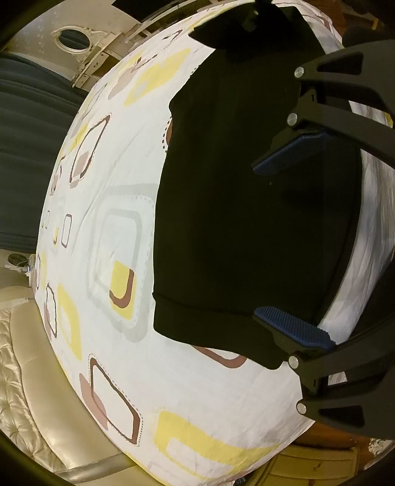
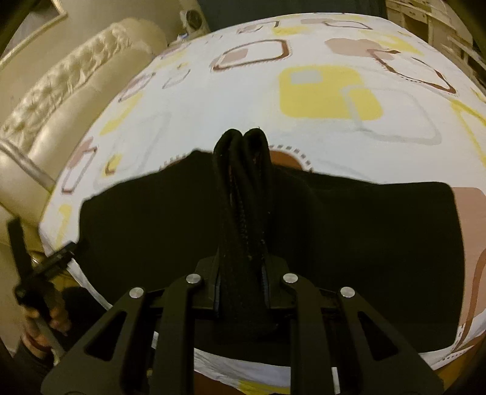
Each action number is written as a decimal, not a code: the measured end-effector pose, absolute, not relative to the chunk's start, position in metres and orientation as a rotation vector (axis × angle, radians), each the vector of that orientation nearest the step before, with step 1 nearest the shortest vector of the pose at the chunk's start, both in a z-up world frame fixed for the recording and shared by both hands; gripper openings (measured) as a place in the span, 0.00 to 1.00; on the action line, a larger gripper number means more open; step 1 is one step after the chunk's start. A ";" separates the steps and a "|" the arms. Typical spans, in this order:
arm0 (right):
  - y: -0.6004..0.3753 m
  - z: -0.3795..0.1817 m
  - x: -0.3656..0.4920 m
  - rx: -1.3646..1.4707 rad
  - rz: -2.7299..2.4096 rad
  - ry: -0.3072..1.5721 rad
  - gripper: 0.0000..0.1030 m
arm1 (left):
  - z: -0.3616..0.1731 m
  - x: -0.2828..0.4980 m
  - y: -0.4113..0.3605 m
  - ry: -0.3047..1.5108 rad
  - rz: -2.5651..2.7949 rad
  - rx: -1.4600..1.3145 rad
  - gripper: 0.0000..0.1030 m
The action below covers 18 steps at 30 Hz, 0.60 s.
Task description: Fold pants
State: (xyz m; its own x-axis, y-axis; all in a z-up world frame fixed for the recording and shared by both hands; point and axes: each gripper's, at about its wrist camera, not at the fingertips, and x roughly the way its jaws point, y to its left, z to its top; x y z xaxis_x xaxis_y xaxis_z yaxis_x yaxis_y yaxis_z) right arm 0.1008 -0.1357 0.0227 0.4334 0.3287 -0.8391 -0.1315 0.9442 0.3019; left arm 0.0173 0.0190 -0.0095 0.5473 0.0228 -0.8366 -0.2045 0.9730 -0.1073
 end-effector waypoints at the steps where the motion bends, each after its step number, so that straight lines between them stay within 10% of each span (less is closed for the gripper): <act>1: -0.132 0.020 0.101 0.196 0.291 1.093 0.18 | -0.010 0.017 0.019 0.984 0.134 -0.203 0.85; 18: -0.099 -0.003 0.091 0.129 0.274 1.127 0.21 | -0.013 0.019 0.015 0.993 0.128 -0.196 0.85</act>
State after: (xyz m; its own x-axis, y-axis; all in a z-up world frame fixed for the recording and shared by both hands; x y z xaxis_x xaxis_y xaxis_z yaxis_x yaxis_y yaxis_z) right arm 0.0909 -0.0986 -0.0031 0.4004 0.2806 -0.8723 -0.1509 0.9591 0.2393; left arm 0.0191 0.0154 -0.0135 0.5406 0.0175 -0.8411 -0.1958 0.9749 -0.1056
